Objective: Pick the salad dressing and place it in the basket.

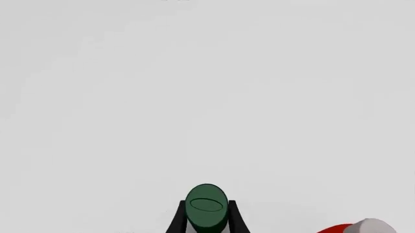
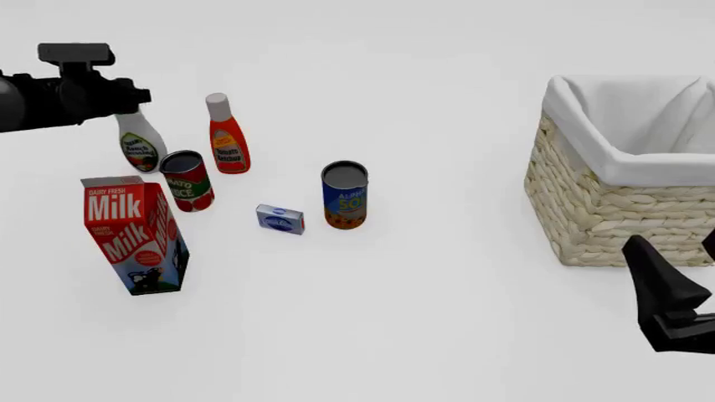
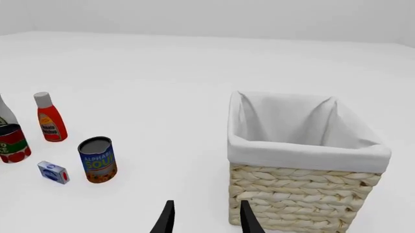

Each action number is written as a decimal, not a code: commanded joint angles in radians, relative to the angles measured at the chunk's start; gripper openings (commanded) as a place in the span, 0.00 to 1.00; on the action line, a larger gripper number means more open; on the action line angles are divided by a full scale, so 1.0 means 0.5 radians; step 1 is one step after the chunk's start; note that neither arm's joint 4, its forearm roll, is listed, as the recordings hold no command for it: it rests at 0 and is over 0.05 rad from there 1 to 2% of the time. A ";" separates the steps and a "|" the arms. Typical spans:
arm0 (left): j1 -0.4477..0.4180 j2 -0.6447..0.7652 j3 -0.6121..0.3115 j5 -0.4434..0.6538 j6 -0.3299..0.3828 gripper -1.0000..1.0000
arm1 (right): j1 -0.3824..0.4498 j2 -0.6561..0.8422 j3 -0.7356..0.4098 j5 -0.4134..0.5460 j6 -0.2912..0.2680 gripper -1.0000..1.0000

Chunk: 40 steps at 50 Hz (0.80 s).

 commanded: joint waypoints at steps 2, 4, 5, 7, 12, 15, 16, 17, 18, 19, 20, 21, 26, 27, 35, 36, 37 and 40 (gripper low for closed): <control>0.034 -0.042 0.017 -0.050 0.016 0.00 | -0.004 -0.010 0.001 0.010 0.003 1.00; 0.040 -0.059 0.041 -0.083 0.042 0.00 | -0.002 -0.008 0.005 0.006 0.003 1.00; 0.040 -0.060 0.041 -0.083 0.042 0.00 | -0.002 -0.008 0.005 0.005 0.003 1.00; 0.043 -0.076 0.055 -0.104 0.054 0.00 | -0.002 -0.006 0.005 0.004 0.004 1.00; 0.060 -0.158 0.111 -0.163 0.067 0.00 | 0.003 -0.012 0.001 0.010 -0.001 1.00; 0.065 -0.191 0.115 -0.160 0.067 0.00 | 0.002 -0.019 0.003 0.015 -0.002 1.00; 0.060 -0.236 0.129 -0.170 0.077 0.00 | 0.003 -0.017 -0.001 0.017 -0.001 1.00; 0.060 -0.237 0.129 -0.170 0.077 0.00 | 0.003 -0.017 -0.001 0.017 -0.001 1.00; 0.059 -0.254 0.131 -0.176 0.085 0.00 | 0.005 -0.015 -0.003 0.016 -0.002 1.00; 0.059 -0.262 0.120 -0.165 0.092 0.00 | 0.007 -0.016 -0.007 0.021 -0.003 1.00; 0.066 -0.284 0.083 -0.120 0.081 0.00 | 0.010 -0.022 -0.022 0.035 -0.006 1.00; 0.062 -0.309 0.074 -0.109 0.068 0.00 | 0.010 -0.027 -0.027 0.042 -0.007 1.00; 0.033 -0.395 0.067 -0.087 0.078 0.00 | 0.013 -0.034 -0.038 0.051 -0.014 1.00; 0.020 -0.413 0.057 -0.070 0.078 0.00 | 0.012 -0.037 -0.040 0.056 -0.015 1.00; -0.076 -0.633 0.143 -0.085 0.072 0.00 | 0.018 -0.056 -0.058 0.085 -0.024 1.00; -0.106 -0.676 0.169 -0.098 0.068 0.00 | 0.021 -0.055 -0.060 0.085 -0.025 1.00; -0.119 -0.712 0.198 -0.117 0.090 0.00 | 0.023 -0.053 -0.062 0.084 -0.027 1.00; -0.162 -0.792 0.225 -0.114 0.075 0.00 | 0.029 -0.046 -0.066 0.077 -0.028 1.00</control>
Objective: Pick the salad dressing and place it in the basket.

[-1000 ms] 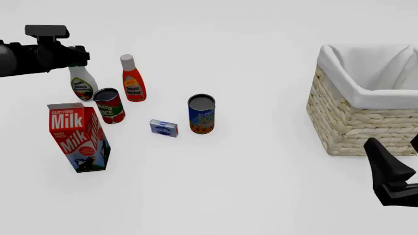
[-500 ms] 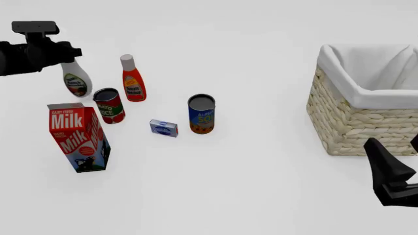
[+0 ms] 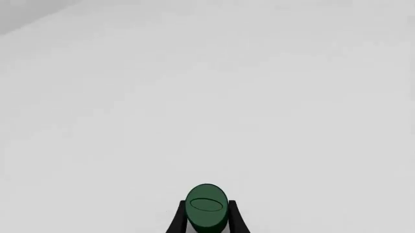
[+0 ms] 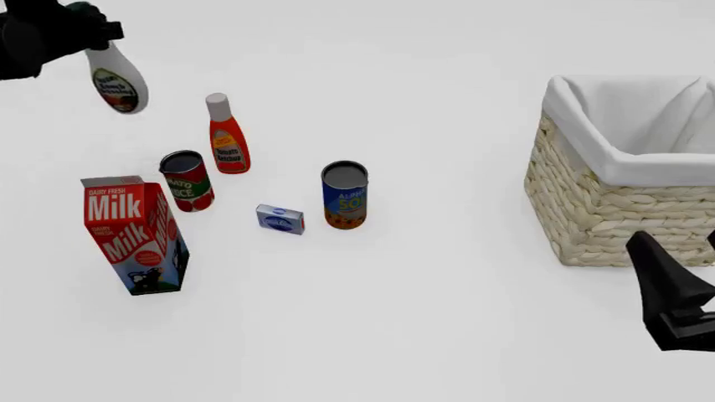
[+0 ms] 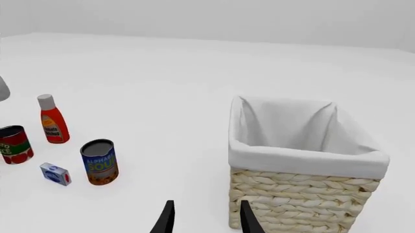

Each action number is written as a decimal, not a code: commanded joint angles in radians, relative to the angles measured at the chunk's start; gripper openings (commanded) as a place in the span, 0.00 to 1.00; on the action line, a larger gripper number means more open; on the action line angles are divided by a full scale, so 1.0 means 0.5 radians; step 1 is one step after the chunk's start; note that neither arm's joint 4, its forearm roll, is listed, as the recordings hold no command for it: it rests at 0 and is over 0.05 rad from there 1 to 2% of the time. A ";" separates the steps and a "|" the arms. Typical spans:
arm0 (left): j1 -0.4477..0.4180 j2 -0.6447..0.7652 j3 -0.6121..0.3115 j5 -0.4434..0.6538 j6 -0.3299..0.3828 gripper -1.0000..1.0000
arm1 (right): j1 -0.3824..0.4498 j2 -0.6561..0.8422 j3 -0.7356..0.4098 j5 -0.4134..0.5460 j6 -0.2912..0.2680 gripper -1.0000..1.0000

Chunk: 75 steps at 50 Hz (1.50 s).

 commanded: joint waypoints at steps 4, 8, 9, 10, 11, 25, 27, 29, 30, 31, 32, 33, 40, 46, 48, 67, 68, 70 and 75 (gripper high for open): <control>-0.160 -0.372 0.100 -0.010 0.020 0.00 | 0.017 -0.004 -0.024 0.013 -0.012 1.00; -0.235 -0.511 0.126 0.002 0.024 0.00 | 0.015 -0.008 -0.022 0.014 -0.014 1.00; -0.246 -0.548 0.140 -0.003 0.022 0.00 | 0.016 -0.012 -0.019 0.015 -0.013 1.00; -0.288 -0.582 0.134 0.028 0.006 0.00 | 0.015 -0.015 -0.019 0.018 -0.012 1.00; -0.288 -0.582 0.134 0.029 0.006 0.00 | 0.015 -0.015 -0.019 0.018 -0.012 1.00; -0.711 -0.978 0.340 0.105 0.030 0.00 | 0.022 -0.050 -0.010 0.033 -0.007 1.00; -0.739 -1.005 0.357 0.109 0.036 0.00 | 0.023 -0.048 -0.012 0.032 -0.008 1.00; -0.805 -1.061 0.398 0.114 0.041 0.00 | 0.024 -0.050 -0.012 0.034 -0.005 1.00; -0.841 -1.079 0.415 0.113 0.044 0.00 | 0.026 -0.052 -0.011 0.035 -0.006 1.00; -0.890 -1.108 0.445 0.109 0.066 0.00 | 0.027 -0.046 0.000 0.020 -0.005 1.00; -0.919 -1.127 0.468 0.100 0.086 0.00 | 0.026 -0.043 0.002 0.017 -0.005 1.00; -0.936 -1.133 0.472 0.115 0.075 0.00 | 0.028 -0.047 0.000 0.022 -0.006 1.00; -1.135 -1.166 0.577 0.105 0.132 0.00 | 0.027 -0.082 -0.007 0.062 -0.006 1.00; -1.264 -1.170 0.694 0.051 0.135 0.00 | 0.019 -0.099 -0.007 0.075 -0.002 1.00; -1.300 -1.173 0.726 0.037 0.143 0.00 | 0.020 -0.096 -0.002 0.070 -0.001 1.00; -1.458 -1.065 0.812 -0.056 0.116 0.00 | 0.028 -0.069 -0.008 0.050 0.005 1.00; -1.469 -1.059 0.817 -0.063 0.116 0.00 | 0.029 -0.071 -0.008 0.052 0.006 1.00; -1.497 -1.052 0.836 -0.077 0.127 0.00 | 0.030 -0.075 -0.001 0.050 0.005 1.00; -1.543 -1.041 0.873 -0.104 0.143 0.00 | 0.029 -0.080 0.008 0.046 0.008 1.00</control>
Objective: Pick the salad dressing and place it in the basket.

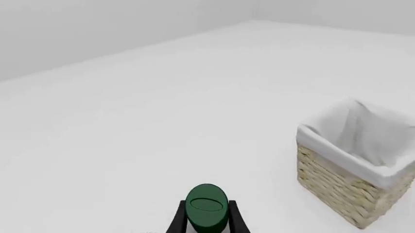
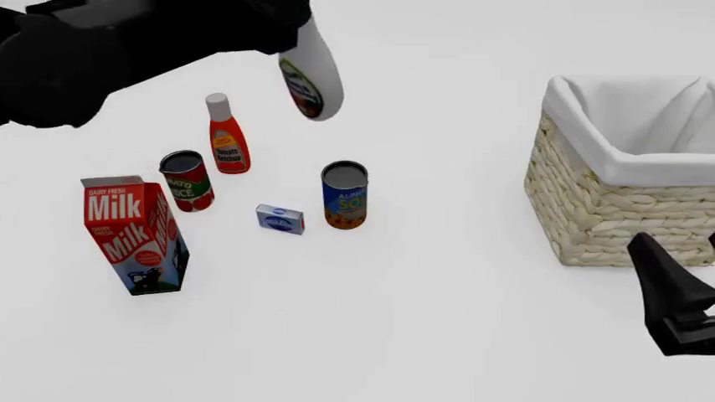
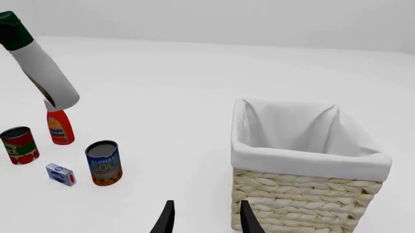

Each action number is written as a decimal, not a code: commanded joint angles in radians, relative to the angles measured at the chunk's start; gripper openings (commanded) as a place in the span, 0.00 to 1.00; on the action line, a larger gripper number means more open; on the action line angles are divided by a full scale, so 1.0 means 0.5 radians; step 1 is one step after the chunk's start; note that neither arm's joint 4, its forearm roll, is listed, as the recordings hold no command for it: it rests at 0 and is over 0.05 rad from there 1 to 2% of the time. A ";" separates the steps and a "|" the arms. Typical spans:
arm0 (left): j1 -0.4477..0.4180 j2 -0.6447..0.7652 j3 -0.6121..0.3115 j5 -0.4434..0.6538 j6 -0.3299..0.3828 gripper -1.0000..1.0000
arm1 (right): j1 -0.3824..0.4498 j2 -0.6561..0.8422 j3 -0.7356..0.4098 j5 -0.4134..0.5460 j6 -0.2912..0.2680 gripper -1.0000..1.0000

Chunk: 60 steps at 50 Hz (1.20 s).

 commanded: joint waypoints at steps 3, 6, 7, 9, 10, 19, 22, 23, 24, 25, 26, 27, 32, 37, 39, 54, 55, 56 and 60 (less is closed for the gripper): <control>-0.157 0.032 0.097 -0.089 0.082 0.00 | 0.003 -0.013 0.009 0.005 0.004 1.00; -0.201 0.035 0.122 -0.103 0.092 0.00 | 0.004 -0.012 0.007 0.006 0.004 1.00; -0.204 0.040 0.124 -0.100 0.085 0.00 | 0.005 -0.011 0.007 0.006 0.003 1.00; -0.235 0.036 0.149 -0.129 0.110 0.00 | 0.006 -0.011 0.008 0.004 0.003 1.00; -0.263 0.029 0.180 -0.165 0.159 0.00 | 0.007 -0.014 0.008 0.006 0.004 1.00; -0.375 0.024 0.283 -0.272 0.134 0.00 | 0.002 -0.045 0.009 0.035 0.004 1.00; -0.424 0.049 0.317 -0.318 0.150 0.00 | -0.005 -0.062 0.000 0.062 0.002 1.00; -0.459 0.062 0.315 -0.318 0.149 0.00 | -0.004 -0.064 0.001 0.064 0.002 1.00; -0.459 0.062 0.315 -0.318 0.149 0.00 | -0.004 -0.065 0.001 0.065 0.002 1.00; -0.457 0.066 0.314 -0.317 0.134 0.00 | -0.004 -0.065 0.001 0.064 0.003 1.00; -0.496 0.076 0.309 -0.314 0.105 0.00 | -0.003 -0.068 -0.002 0.069 0.001 1.00; -0.508 0.094 0.304 -0.309 0.120 0.00 | -0.004 -0.073 -0.003 0.074 0.001 1.00; -0.477 0.155 0.303 -0.332 0.137 0.00 | -0.011 -0.111 -0.002 0.113 0.004 1.00; -0.477 0.191 0.312 -0.350 0.141 0.00 | -0.014 -0.113 0.008 0.107 0.008 1.00; -0.471 0.206 0.314 -0.363 0.140 0.00 | -0.011 -0.115 0.007 0.109 0.009 1.00; -0.467 0.261 0.296 -0.354 0.039 0.00 | -0.009 -0.126 0.003 0.124 0.009 1.00; -0.475 0.257 0.297 -0.351 0.028 0.00 | -0.009 -0.132 0.004 0.128 0.011 1.00; -0.480 0.250 0.302 -0.354 0.028 0.00 | -0.010 -0.135 0.004 0.132 0.010 1.00; -0.496 0.242 0.316 -0.373 0.030 0.00 | -0.013 -0.155 0.000 0.154 0.012 1.00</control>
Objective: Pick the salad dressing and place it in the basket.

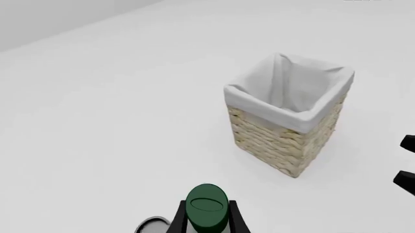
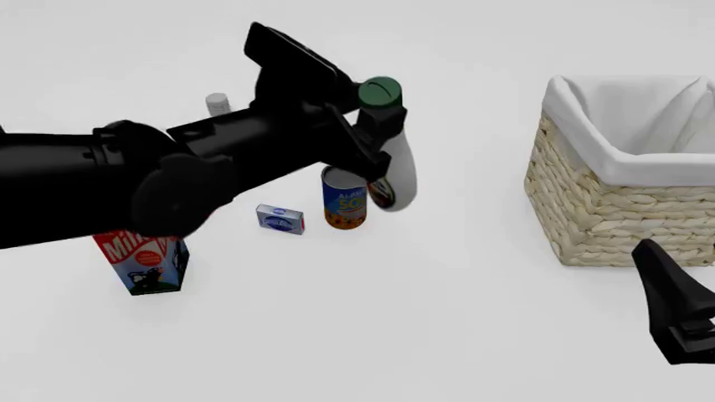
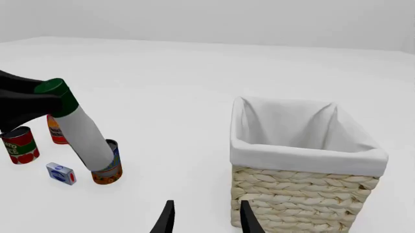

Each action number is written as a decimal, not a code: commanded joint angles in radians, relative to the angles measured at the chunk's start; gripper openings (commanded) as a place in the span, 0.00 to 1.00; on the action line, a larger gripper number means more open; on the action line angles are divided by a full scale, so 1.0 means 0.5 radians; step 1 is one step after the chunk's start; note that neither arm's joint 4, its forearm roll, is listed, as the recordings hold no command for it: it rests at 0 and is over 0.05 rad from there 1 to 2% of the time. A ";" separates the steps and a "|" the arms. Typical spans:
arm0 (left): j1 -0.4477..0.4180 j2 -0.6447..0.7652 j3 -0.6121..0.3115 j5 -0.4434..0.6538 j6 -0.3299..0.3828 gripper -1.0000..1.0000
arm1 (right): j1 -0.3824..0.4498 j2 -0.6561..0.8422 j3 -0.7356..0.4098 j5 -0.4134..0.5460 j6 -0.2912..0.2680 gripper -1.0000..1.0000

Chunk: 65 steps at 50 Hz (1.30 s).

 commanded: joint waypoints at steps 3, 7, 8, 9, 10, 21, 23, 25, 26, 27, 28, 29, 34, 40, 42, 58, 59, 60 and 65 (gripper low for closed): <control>-0.032 0.000 -0.008 -0.015 -0.015 0.00 | -0.008 -0.046 -0.003 0.049 0.002 1.00; -0.036 -0.012 0.002 -0.027 -0.009 0.00 | -0.011 -0.052 -0.003 0.056 0.002 1.00; -0.041 -0.019 0.009 -0.034 -0.008 0.00 | -0.012 -0.053 -0.004 0.056 0.002 1.00; -0.043 -0.021 0.012 -0.039 -0.011 0.00 | -0.011 -0.054 -0.006 0.059 0.003 1.00; -0.043 -0.021 0.012 -0.039 -0.011 0.00 | -0.011 -0.054 -0.006 0.059 0.003 1.00; -0.085 -0.033 0.049 -0.085 0.042 0.00 | -0.013 -0.066 -0.019 0.083 0.003 1.00; -0.082 -0.037 0.052 -0.087 0.034 0.00 | -0.012 -0.067 -0.020 0.085 0.002 1.00; -0.074 -0.037 0.042 -0.077 0.017 0.00 | -0.007 -0.071 -0.031 0.097 -0.001 1.00; -0.073 -0.034 0.041 -0.080 0.020 0.00 | -0.007 -0.077 -0.039 0.107 -0.003 1.00; -0.071 -0.033 0.047 -0.089 0.028 0.00 | -0.005 -0.083 -0.048 0.118 -0.004 1.00; -0.071 -0.033 0.047 -0.090 0.028 0.00 | -0.005 -0.084 -0.048 0.119 -0.004 1.00; -0.071 -0.030 0.045 -0.088 0.021 0.00 | -0.001 -0.090 -0.058 0.131 -0.007 1.00; -0.075 -0.034 0.046 -0.090 0.024 0.00 | 0.025 -0.131 -0.122 0.216 -0.035 1.00; -0.073 -0.035 0.048 -0.092 0.018 0.00 | 0.074 -0.173 -0.223 0.331 -0.074 1.00; -0.077 -0.037 0.051 -0.096 0.020 0.00 | 0.086 -0.178 -0.274 0.377 -0.082 1.00; -0.086 -0.028 0.055 -0.104 0.022 0.00 | 0.313 0.206 -0.578 0.529 -0.357 1.00; -0.086 -0.028 0.055 -0.104 0.022 0.00 | 0.313 0.207 -0.578 0.528 -0.357 1.00; -0.087 -0.029 0.056 -0.104 0.022 0.00 | 0.327 0.230 -0.602 0.538 -0.368 1.00; -0.096 -0.030 0.052 -0.099 0.030 0.00 | 0.403 0.346 -0.727 0.588 -0.364 1.00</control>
